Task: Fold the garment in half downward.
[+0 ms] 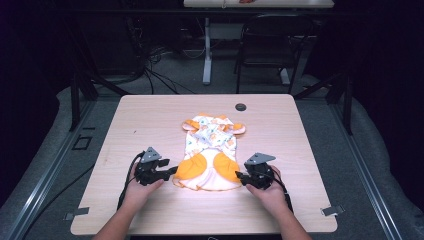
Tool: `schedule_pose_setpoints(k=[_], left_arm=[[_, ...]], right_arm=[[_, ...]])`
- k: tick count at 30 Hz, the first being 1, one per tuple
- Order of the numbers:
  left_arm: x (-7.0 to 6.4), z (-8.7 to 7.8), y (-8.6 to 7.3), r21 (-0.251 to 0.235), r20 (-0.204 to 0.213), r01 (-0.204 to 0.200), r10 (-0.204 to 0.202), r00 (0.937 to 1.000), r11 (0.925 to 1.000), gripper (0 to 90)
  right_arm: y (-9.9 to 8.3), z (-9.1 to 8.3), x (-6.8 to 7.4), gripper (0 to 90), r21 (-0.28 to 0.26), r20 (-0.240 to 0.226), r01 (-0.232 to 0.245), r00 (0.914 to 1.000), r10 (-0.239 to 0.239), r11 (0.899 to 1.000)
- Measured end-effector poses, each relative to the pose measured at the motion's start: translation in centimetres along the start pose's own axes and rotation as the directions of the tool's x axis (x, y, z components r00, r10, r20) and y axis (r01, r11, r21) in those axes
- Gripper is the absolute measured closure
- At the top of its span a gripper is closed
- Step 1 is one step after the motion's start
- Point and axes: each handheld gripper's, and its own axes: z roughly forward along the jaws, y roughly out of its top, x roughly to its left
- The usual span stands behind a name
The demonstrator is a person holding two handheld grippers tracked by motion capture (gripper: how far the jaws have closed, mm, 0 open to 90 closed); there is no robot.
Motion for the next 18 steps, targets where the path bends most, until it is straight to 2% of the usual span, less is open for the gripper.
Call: schedule_pose_setpoints(k=[5, 9, 14, 18], left_arm=[[-0.1, 0.0, 0.0, 0.004, 0.002, 0.002, -0.002, 1.0000, 1.0000, 50.4], [-0.3, 0.0, 0.0, 0.009, 0.003, -0.013, 0.013, 0.9999, 0.9999, 51.4], [-0.7, 0.1, 0.0, -0.007, 0.008, -0.014, 0.014, 0.9999, 0.9999, 52.3], [-1.1, 0.5, 0.2, -0.015, 0.019, -0.018, 0.019, 0.9996, 0.9997, 54.8]], right_arm=[[0.0, 0.1, 0.0, 50.7, -0.006, 0.001, -0.001, 1.0000, 0.001, 1.000], [0.4, 0.3, 0.3, 50.8, -0.002, 0.002, 0.018, 0.9998, -0.018, 1.000], [0.7, 0.4, 0.7, 51.5, -0.007, -0.013, 0.017, 0.9998, -0.017, 1.000], [1.0, 0.5, 1.3, 56.6, -0.017, -0.015, 0.034, 0.9993, -0.034, 0.999]])
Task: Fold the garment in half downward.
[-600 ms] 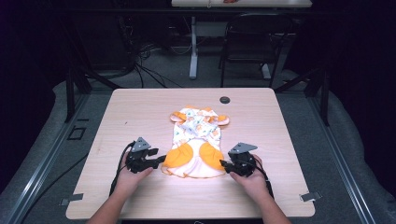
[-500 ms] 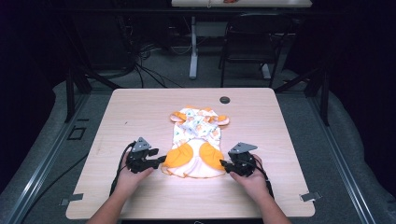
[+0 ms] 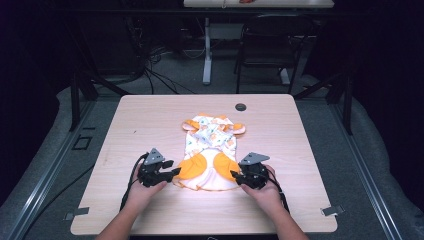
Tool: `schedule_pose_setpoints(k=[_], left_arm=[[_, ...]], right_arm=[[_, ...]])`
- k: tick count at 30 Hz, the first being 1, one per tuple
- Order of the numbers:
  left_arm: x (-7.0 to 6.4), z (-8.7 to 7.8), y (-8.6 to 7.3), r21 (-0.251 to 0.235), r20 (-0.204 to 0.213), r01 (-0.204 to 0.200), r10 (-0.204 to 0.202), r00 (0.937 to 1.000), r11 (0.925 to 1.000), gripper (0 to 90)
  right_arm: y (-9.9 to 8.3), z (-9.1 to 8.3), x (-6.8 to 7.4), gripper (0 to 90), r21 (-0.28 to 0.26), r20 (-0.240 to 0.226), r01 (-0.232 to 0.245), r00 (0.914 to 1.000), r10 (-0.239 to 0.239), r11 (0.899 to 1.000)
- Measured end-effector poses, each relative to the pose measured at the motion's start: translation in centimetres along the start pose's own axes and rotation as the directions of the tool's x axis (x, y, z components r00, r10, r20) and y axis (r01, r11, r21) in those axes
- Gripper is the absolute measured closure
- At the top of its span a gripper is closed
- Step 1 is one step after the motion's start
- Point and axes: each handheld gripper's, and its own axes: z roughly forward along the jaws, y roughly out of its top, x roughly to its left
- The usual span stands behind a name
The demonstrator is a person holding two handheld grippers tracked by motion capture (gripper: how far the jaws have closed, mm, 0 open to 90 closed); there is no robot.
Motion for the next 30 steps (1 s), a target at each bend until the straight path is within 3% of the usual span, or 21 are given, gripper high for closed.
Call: schedule_pose_setpoints(k=[2, 8, 15, 18, 24, 25, 30], left_arm=[[-0.2, 0.4, 0.1, -0.005, 0.006, 0.007, -0.007, 1.0000, 1.0000, 57.3], [-0.9, 1.6, 0.2, 0.029, 0.017, -0.032, 0.031, 0.9994, 0.9991, 65.5], [-1.2, 2.6, 0.3, 0.043, 0.029, -0.044, 0.042, 0.9987, 0.9981, 75.5], [-1.3, 3.2, -0.1, 0.089, 0.035, -0.064, 0.062, 0.9975, 0.9940, 77.0], [-1.2, 3.2, -0.3, 0.090, 0.039, -0.059, 0.056, 0.9977, 0.9942, 77.5], [-1.2, 3.2, -0.3, 0.090, 0.039, -0.063, 0.059, 0.9975, 0.9940, 78.3], [-1.3, 3.2, -0.3, 0.094, 0.036, -0.084, 0.081, 0.9961, 0.9921, 79.5]], right_arm=[[0.2, 0.3, 0.1, 59.4, 0.001, -0.005, 0.003, 1.0000, -0.003, 1.000], [0.4, 1.1, 0.6, 66.1, 0.018, -0.020, 0.020, 0.9996, -0.020, 1.000], [0.2, 2.2, 0.4, 68.6, 0.040, -0.018, 0.025, 0.9995, -0.024, 0.999], [0.2, 2.3, 0.4, 69.7, 0.039, -0.022, 0.027, 0.9994, -0.027, 0.999], [0.0, 2.3, 0.3, 70.3, 0.034, -0.032, 0.020, 0.9993, -0.019, 0.999], [0.0, 2.3, 0.5, 70.6, 0.032, -0.023, 0.035, 0.9991, -0.035, 0.999], [0.0, 2.3, 0.4, 70.6, 0.034, -0.034, 0.024, 0.9992, -0.023, 0.999]])
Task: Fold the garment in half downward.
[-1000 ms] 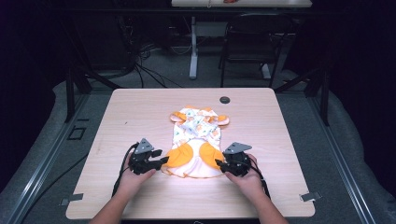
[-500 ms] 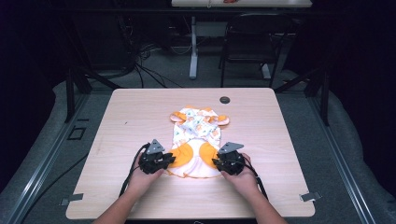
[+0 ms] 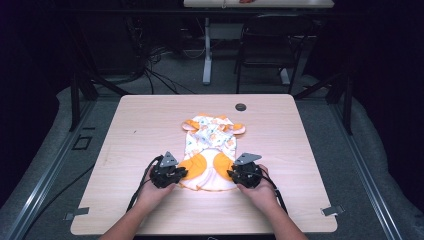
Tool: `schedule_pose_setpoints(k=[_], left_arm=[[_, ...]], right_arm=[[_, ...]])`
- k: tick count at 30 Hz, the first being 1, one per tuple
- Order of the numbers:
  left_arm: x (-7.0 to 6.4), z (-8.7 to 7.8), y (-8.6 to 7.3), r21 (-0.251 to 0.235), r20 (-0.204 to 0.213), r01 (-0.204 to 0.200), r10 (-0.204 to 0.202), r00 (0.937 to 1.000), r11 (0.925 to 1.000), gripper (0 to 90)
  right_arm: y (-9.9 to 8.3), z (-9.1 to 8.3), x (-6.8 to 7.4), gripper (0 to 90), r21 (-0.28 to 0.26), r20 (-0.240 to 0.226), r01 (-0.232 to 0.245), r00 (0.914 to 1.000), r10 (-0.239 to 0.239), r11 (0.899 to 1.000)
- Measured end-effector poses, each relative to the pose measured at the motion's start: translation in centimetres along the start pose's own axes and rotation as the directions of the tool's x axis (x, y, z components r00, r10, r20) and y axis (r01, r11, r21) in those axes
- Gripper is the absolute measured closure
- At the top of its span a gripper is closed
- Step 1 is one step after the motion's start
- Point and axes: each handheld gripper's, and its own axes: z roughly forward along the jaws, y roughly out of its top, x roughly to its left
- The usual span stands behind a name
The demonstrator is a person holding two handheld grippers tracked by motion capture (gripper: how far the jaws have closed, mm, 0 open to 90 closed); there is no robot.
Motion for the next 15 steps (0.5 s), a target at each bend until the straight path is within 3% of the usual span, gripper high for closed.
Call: schedule_pose_setpoints(k=[15], left_arm=[[-1.3, -0.9, -0.5, 0.038, 0.021, -0.021, 0.021, 0.9996, 0.9991, 79.6]], right_arm=[[-0.5, -0.7, 0.7, 70.3, 0.011, -0.042, 0.010, 0.9991, -0.009, 1.000]])
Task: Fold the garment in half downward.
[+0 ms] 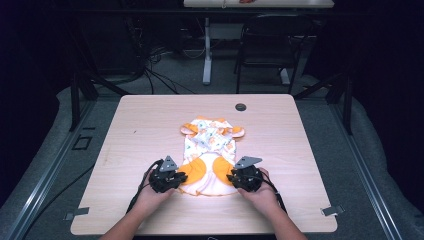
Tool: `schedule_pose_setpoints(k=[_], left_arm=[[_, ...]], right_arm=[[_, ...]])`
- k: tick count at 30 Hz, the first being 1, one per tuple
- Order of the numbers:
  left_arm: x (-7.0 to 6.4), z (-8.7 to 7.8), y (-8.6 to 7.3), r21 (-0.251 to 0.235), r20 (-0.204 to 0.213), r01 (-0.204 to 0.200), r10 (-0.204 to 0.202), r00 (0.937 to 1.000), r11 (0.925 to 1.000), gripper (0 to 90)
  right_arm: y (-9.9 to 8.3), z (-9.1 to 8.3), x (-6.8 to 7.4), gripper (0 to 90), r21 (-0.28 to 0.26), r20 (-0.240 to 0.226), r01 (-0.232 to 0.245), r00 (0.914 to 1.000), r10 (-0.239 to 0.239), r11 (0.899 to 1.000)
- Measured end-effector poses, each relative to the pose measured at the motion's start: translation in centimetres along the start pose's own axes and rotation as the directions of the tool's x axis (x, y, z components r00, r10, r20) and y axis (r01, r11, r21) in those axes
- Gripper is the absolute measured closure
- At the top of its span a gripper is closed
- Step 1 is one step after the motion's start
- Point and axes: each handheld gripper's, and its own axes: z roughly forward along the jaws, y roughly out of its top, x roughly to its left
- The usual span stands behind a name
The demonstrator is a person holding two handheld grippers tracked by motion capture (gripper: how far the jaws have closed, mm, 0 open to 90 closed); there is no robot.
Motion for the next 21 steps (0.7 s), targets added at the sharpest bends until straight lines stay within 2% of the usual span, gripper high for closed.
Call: schedule_pose_setpoints(k=[7, 13, 14, 21], left_arm=[[-0.8, -1.0, -0.7, 0.031, 0.026, -0.039, 0.038, 0.9989, 0.9988, 79.6], [-1.7, -2.2, -1.8, 0.034, 0.047, -0.035, 0.034, 0.9983, 0.9988, 79.6], [-1.8, -2.3, -2.0, 0.039, 0.051, -0.038, 0.036, 0.9980, 0.9985, 79.6], [-3.0, -3.3, -2.8, 0.051, 0.077, -0.037, 0.033, 0.9965, 0.9980, 79.6]], right_arm=[[-0.1, -0.6, 1.2, 70.2, 0.036, -0.023, 0.028, 0.9994, -0.027, 0.999], [-0.3, -1.2, 2.4, 70.2, 0.069, -0.063, 0.064, 0.9962, -0.059, 0.996], [-0.4, -1.4, 2.8, 70.1, 0.076, -0.073, 0.081, 0.9945, -0.076, 0.994], [-1.4, -2.4, 3.8, 70.0, 0.073, -0.104, 0.100, 0.9903, -0.092, 0.992]])
